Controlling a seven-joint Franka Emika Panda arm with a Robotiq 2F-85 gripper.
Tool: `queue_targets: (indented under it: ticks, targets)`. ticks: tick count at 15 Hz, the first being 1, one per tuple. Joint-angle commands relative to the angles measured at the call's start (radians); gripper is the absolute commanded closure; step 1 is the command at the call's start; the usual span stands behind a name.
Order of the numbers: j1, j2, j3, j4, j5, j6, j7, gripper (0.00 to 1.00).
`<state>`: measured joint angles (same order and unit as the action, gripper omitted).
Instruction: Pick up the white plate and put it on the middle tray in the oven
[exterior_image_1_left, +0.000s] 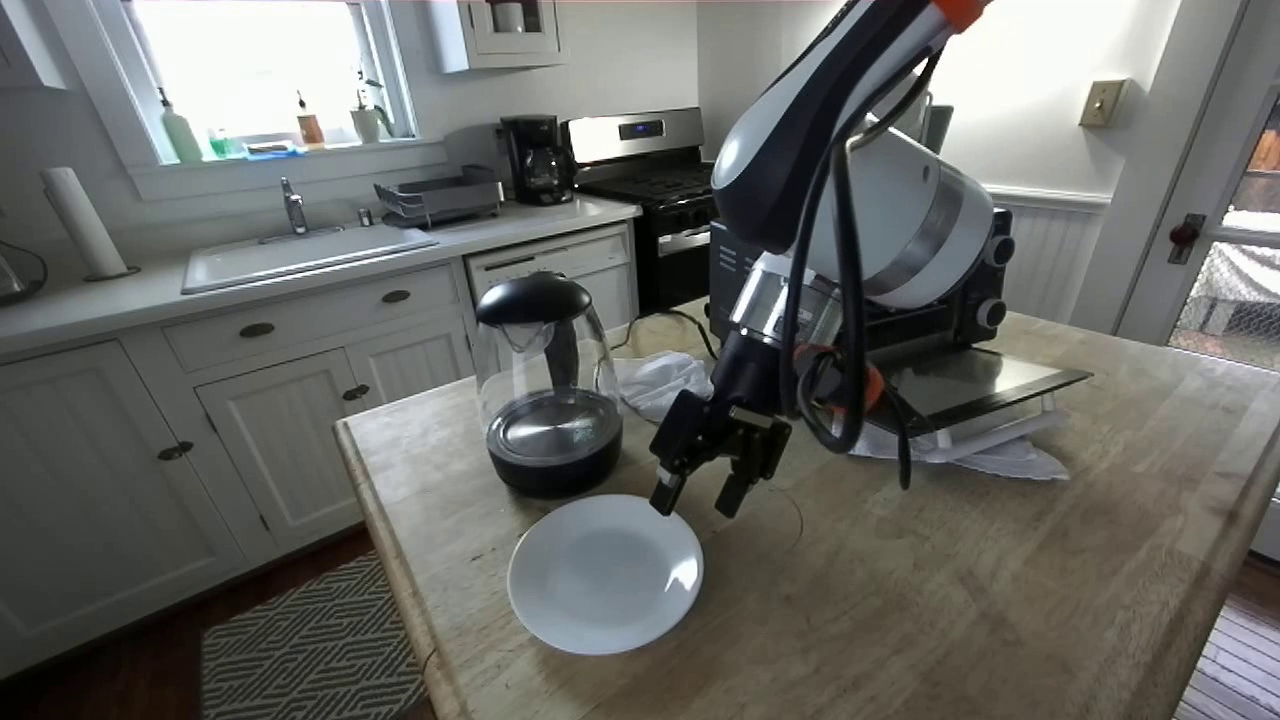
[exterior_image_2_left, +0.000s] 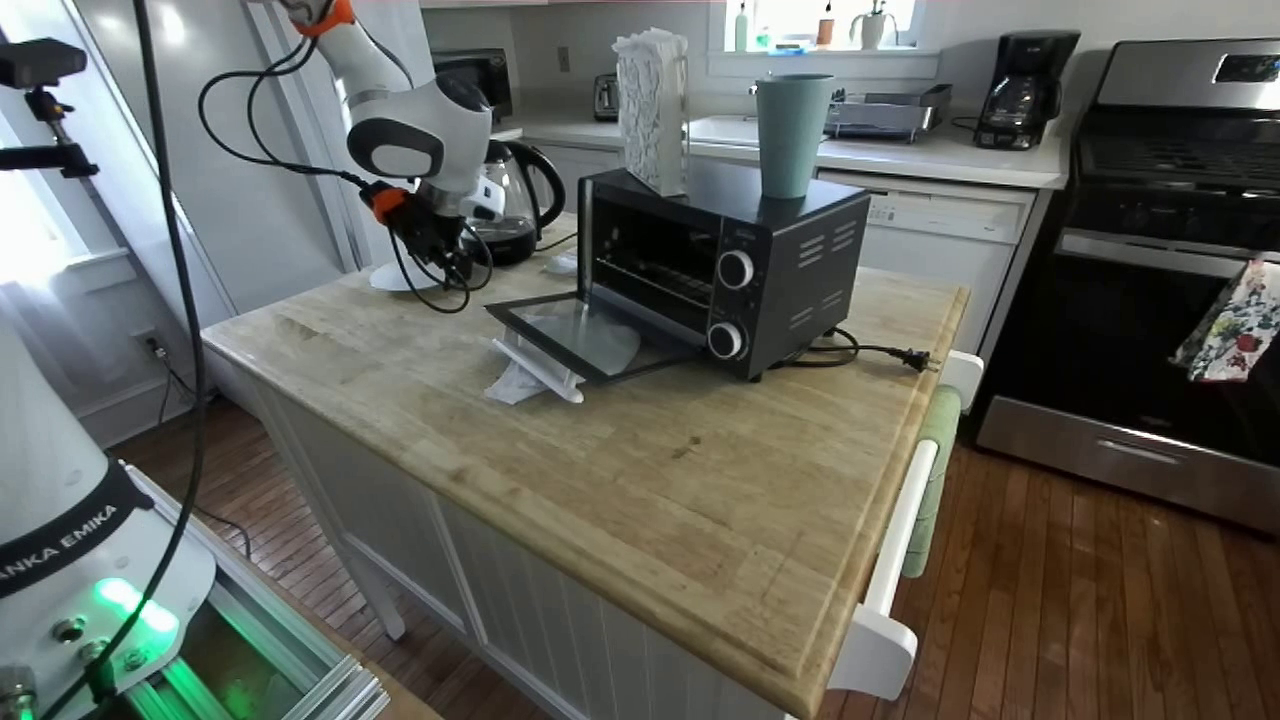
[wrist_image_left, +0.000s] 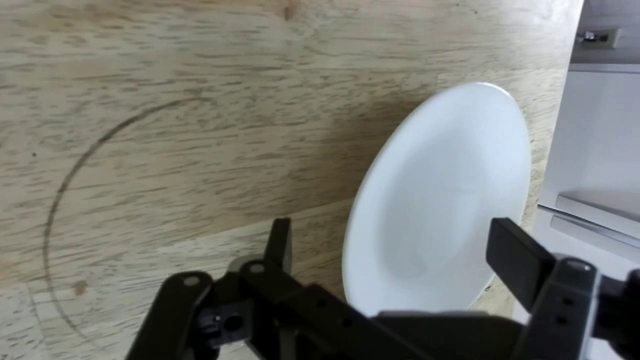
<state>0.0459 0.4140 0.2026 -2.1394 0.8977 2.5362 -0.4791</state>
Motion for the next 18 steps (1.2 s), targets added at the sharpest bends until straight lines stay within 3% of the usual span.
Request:
queue_targets:
  ticks: [1, 18]
  targets:
    - [-0.016, 0.062, 0.025, 0.06, 0.043, 0.001, -0.016, 0.0]
    - [0.0, 0.201, 0.046, 0.196, 0.044, 0.001, 0.006, 0.03]
